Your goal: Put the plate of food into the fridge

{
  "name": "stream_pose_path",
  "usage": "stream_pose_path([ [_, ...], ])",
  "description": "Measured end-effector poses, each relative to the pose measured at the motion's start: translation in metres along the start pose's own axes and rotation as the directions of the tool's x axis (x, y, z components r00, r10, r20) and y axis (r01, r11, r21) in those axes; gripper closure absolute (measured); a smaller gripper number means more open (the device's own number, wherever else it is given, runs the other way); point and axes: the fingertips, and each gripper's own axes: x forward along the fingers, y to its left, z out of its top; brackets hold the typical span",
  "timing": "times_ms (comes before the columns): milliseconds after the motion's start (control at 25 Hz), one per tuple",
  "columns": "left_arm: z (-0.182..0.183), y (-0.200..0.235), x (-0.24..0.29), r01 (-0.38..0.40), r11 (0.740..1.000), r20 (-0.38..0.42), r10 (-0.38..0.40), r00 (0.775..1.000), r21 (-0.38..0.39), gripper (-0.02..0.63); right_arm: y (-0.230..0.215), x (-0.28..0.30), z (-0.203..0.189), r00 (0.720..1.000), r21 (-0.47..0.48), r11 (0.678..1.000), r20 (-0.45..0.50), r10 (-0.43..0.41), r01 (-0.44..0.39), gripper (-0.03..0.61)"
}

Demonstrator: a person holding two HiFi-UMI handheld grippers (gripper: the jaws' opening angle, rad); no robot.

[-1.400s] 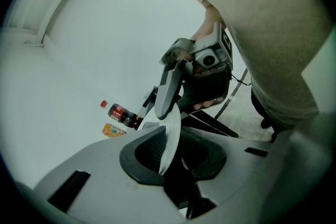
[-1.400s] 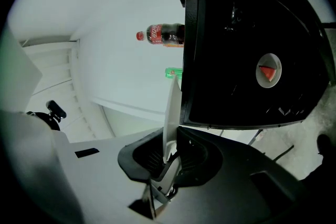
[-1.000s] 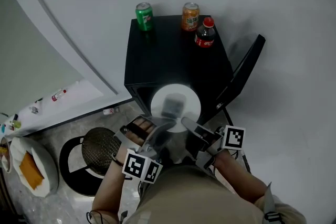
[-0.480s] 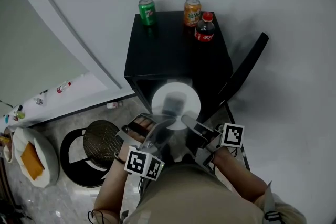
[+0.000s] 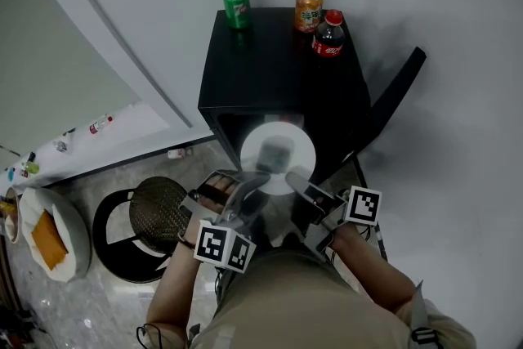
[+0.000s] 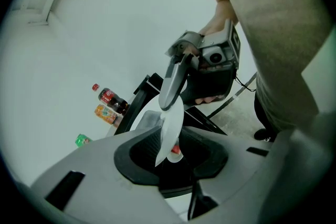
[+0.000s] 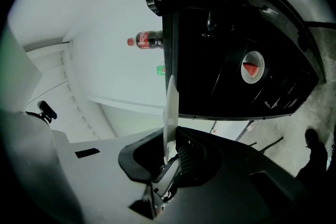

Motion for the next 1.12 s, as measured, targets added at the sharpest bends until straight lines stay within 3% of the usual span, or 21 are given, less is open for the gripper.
stream_pose_path([
  [400,-0.018,0.004,0.003,-0.022,0.999,-0.023,0.021,1.0,-0.041,0.52,-0.012,0.009,0.005,1.0,0.0,1.0,-0.001,-0.027,0.027,0.526],
  [1120,-0.06,0.003,0.032,0.024,0.998,-0.077,-0.029,0.997,-0.064,0.52,-0.048,0.037,0.021,0.995,0.001,0.995,-0.005,-0.097,0.097,0.525],
])
